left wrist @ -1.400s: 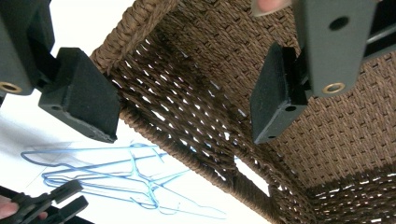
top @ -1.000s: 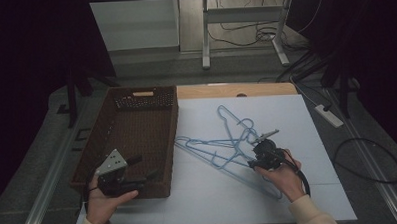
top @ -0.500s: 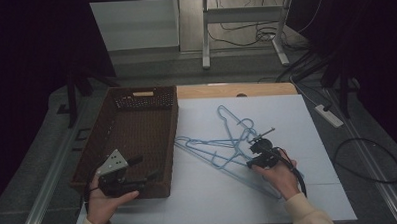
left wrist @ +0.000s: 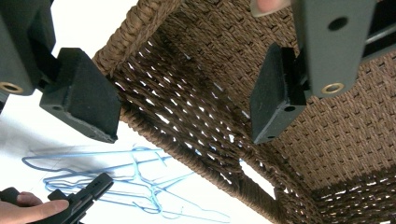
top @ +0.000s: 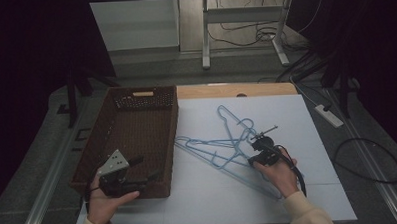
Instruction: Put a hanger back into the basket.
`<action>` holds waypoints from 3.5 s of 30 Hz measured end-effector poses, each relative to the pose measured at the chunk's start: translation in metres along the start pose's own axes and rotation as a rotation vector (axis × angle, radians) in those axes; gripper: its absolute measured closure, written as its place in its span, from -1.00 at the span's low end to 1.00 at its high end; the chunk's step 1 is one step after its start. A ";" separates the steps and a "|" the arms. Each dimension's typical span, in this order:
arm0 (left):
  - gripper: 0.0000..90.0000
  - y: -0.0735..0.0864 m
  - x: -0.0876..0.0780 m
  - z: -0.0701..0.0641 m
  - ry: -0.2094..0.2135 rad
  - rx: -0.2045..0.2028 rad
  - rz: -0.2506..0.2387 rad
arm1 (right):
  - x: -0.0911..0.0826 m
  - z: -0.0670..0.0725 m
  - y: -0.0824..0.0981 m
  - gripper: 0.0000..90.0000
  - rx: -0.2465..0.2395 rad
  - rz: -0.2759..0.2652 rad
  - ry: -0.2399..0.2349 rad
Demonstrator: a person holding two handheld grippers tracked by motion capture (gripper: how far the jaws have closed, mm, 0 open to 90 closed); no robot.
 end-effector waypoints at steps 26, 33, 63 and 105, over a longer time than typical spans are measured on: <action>-0.41 -0.003 -0.004 -0.002 -0.008 0.002 -0.017 | -0.041 -0.012 0.016 0.95 -0.106 -0.209 -0.066; -0.41 -0.006 -0.004 -0.005 -0.010 0.007 -0.018 | -0.058 -0.024 0.023 0.95 -0.109 -0.288 -0.166; -0.40 -0.096 0.017 -0.034 0.044 0.139 -0.017 | -0.123 -0.036 0.042 0.96 -0.170 -0.464 -0.344; 0.86 -0.144 0.084 -0.069 0.139 0.443 0.282 | -0.133 -0.035 0.052 0.91 -0.324 -0.470 -0.432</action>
Point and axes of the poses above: each handheld gripper's, and its own axes: x roughly forward along the jaws, y roughly out of its underside, z roughly to its left, the point moved 4 cm from there along x, roughly forward along the jaws, and after that the axes turned 12 degrees about z, right-handed, at the moved point
